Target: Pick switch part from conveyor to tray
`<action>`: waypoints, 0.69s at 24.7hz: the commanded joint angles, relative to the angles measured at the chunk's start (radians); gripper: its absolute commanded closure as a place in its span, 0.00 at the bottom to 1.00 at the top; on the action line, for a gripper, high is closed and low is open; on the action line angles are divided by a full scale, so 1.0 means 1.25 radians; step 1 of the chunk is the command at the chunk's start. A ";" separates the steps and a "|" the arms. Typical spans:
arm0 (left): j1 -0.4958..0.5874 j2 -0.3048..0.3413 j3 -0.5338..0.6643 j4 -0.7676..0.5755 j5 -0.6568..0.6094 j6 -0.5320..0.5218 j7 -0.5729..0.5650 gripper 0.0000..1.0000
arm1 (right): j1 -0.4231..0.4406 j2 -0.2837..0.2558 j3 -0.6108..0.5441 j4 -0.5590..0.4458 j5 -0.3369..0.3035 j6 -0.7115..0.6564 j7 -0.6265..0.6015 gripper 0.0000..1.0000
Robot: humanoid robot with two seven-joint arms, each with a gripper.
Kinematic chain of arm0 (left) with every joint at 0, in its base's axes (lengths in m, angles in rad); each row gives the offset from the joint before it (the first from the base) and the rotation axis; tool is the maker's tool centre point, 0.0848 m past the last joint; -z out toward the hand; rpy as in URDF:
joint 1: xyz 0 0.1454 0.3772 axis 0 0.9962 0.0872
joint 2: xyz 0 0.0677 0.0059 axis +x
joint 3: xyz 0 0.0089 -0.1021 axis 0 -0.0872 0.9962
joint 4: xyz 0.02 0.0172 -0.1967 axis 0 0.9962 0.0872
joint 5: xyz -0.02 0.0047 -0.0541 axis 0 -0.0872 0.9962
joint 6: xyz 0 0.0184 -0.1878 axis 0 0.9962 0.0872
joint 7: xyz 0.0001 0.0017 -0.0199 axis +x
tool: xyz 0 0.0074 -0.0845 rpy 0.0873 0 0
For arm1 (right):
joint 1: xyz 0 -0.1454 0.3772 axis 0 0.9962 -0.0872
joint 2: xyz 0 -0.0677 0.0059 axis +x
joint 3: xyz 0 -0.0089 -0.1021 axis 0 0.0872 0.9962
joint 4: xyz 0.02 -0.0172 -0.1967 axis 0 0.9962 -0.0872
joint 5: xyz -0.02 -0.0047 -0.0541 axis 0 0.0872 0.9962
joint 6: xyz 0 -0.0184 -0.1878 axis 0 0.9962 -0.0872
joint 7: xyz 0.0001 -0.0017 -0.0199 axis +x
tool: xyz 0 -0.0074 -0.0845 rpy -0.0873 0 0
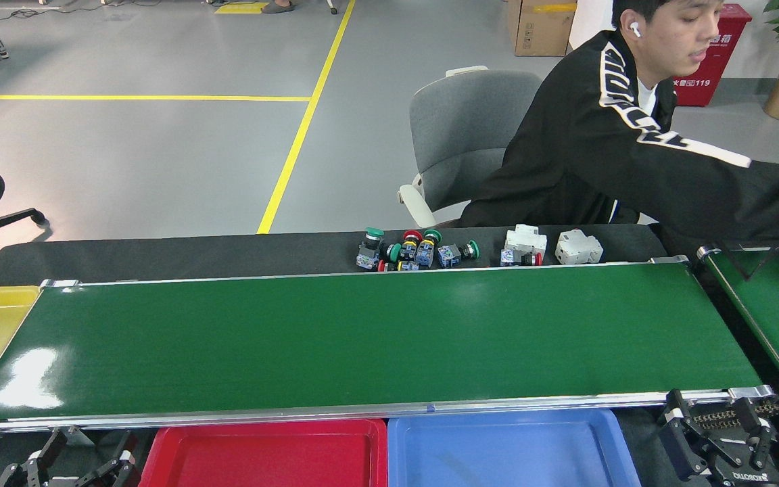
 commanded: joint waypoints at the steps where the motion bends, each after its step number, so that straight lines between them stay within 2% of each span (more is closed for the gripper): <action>1: -0.001 0.009 0.021 -0.011 0.003 -0.050 0.037 0.00 | -0.007 -0.001 -0.006 -0.008 0.000 0.001 0.002 0.02; 7: 0.003 -0.006 0.035 -0.011 0.012 -0.059 0.028 0.00 | -0.007 0.000 -0.006 -0.008 0.000 -0.001 0.002 0.02; 11: 0.005 -0.005 0.037 0.000 0.096 -0.059 0.029 0.00 | -0.008 0.000 -0.006 -0.007 0.000 -0.001 0.002 0.02; 13: 0.008 -0.006 0.030 -0.005 0.091 -0.052 0.005 0.00 | -0.008 0.000 -0.006 -0.008 0.000 0.001 0.002 0.02; 15: 0.008 -0.007 0.027 -0.011 0.082 -0.039 -0.079 0.00 | -0.008 0.000 -0.006 -0.008 0.000 0.001 0.003 0.02; 17: 0.006 -0.003 0.026 -0.009 0.076 -0.026 -0.087 0.00 | -0.009 0.000 -0.006 -0.007 0.000 0.001 0.003 0.02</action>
